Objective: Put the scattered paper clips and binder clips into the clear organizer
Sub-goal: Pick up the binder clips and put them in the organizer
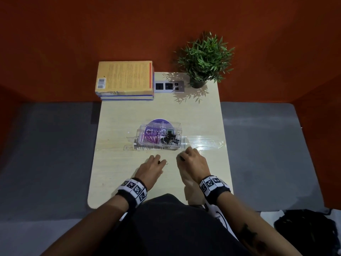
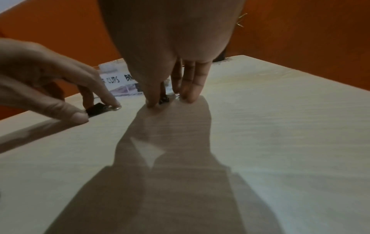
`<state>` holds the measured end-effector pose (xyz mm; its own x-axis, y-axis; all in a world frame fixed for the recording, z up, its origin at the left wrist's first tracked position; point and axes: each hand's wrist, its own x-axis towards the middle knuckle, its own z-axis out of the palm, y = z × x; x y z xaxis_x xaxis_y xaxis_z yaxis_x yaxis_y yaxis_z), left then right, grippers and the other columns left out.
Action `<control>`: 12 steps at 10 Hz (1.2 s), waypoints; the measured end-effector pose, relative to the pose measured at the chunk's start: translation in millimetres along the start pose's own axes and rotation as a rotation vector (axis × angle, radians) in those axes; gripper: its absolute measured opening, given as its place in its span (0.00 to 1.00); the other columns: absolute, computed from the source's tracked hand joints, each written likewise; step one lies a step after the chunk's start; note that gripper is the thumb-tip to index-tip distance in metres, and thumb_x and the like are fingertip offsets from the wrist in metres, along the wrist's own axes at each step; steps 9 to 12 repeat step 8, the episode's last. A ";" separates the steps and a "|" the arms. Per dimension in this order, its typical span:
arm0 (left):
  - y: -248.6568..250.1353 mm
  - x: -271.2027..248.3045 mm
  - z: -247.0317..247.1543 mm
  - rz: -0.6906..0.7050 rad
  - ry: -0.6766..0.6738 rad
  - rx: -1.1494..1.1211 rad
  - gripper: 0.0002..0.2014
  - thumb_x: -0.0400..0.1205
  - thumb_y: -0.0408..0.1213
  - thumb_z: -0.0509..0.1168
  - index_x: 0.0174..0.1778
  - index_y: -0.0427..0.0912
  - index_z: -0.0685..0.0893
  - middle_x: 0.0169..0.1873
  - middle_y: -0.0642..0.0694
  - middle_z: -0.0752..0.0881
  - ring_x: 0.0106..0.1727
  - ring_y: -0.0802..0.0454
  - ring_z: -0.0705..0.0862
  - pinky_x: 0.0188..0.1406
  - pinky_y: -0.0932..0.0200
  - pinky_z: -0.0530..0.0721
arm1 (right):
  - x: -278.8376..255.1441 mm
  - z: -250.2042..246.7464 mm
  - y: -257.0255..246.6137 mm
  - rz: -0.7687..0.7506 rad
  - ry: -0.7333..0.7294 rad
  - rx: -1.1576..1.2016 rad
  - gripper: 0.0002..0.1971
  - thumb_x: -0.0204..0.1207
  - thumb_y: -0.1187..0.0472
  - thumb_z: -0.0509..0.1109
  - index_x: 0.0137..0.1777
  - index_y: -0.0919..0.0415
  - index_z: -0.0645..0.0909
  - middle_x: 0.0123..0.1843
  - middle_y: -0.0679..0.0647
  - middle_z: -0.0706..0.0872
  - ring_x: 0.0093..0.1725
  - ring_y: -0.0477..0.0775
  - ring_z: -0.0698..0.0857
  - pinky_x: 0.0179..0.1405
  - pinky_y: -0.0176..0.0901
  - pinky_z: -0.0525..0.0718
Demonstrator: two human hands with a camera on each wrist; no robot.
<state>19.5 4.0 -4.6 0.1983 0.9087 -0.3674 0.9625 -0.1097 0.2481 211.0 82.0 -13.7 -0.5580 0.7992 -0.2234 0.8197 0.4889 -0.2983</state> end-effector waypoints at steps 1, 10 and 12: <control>-4.3 -0.8 6.6 0.066 -0.022 0.012 0.21 0.65 0.19 0.73 0.50 0.40 0.79 0.43 0.42 0.79 0.39 0.44 0.78 0.18 0.55 0.71 | -7.5 1.8 2.4 -0.001 -0.028 -0.005 0.07 0.72 0.64 0.76 0.45 0.60 0.81 0.41 0.55 0.80 0.36 0.59 0.81 0.22 0.44 0.69; -16.1 4.4 -58.8 -0.115 0.460 -0.190 0.08 0.74 0.27 0.69 0.48 0.39 0.84 0.44 0.43 0.85 0.46 0.44 0.81 0.29 0.51 0.83 | 51.8 -89.3 -32.2 0.023 0.216 0.477 0.08 0.71 0.59 0.77 0.49 0.53 0.86 0.46 0.53 0.87 0.34 0.54 0.86 0.37 0.46 0.84; -16.1 4.4 -58.8 -0.115 0.460 -0.190 0.08 0.74 0.27 0.69 0.48 0.39 0.84 0.44 0.43 0.85 0.46 0.44 0.81 0.29 0.51 0.83 | 51.8 -89.3 -32.2 0.023 0.216 0.477 0.08 0.71 0.59 0.77 0.49 0.53 0.86 0.46 0.53 0.87 0.34 0.54 0.86 0.37 0.46 0.84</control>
